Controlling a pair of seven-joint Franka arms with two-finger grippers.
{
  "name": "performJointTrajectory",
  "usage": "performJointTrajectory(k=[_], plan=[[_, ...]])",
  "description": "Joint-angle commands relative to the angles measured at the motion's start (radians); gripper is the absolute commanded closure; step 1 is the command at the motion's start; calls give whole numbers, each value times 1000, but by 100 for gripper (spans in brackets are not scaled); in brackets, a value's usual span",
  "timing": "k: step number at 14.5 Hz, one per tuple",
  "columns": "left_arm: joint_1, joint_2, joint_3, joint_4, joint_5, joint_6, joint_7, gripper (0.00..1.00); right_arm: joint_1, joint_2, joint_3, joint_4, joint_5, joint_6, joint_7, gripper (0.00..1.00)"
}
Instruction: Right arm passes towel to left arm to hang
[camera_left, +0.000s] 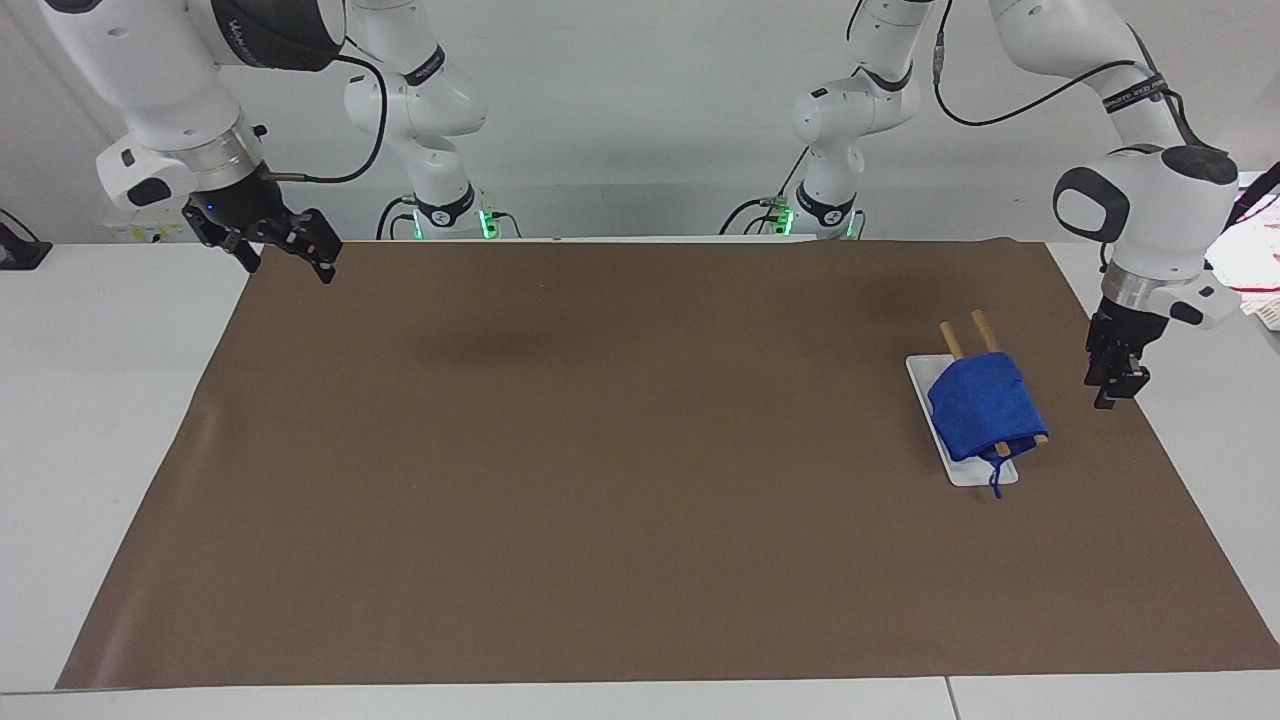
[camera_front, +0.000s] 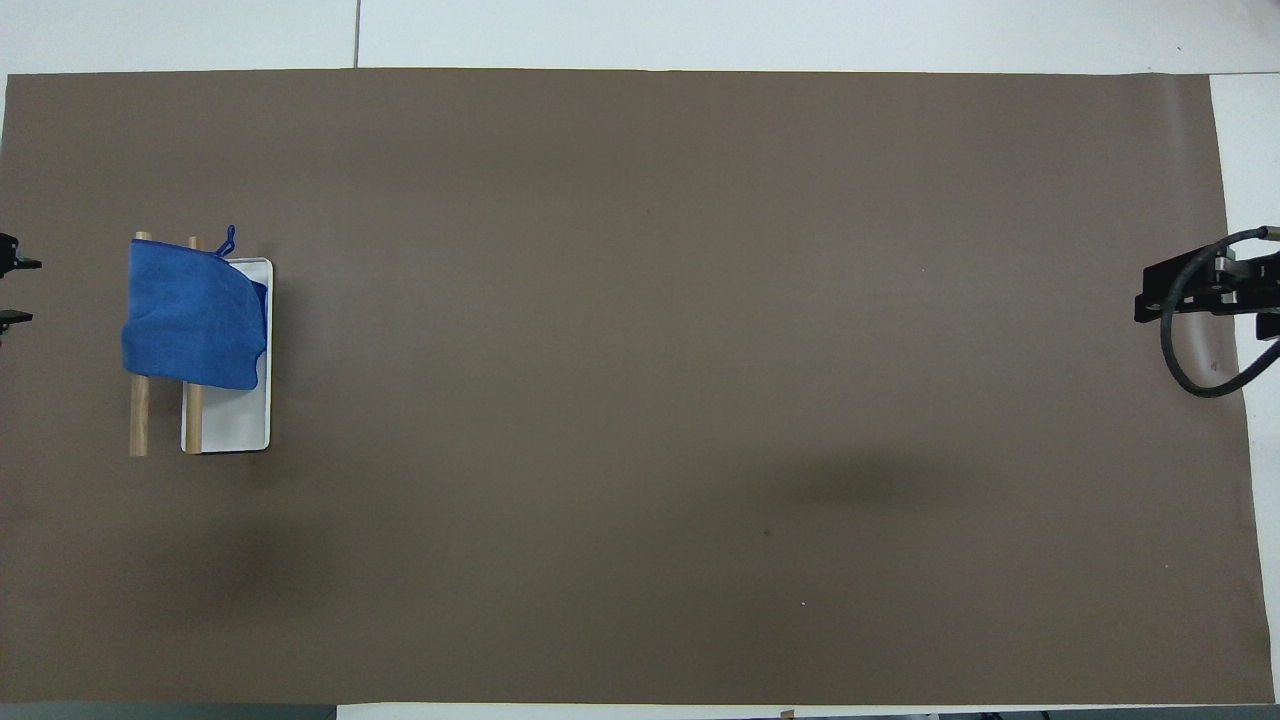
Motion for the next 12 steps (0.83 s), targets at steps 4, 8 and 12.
performJointTrajectory(k=[4,8,12], plan=[[-142,7,-6,153,14,-152,16,0,-9,-28,19,-32,6,11,5,0],[-251,7,-6,156,12,-141,165,0,-9,-28,19,-32,8,7,5,0],[-277,4,-20,182,5,-208,432,0,-12,-35,19,-49,35,9,5,0]])
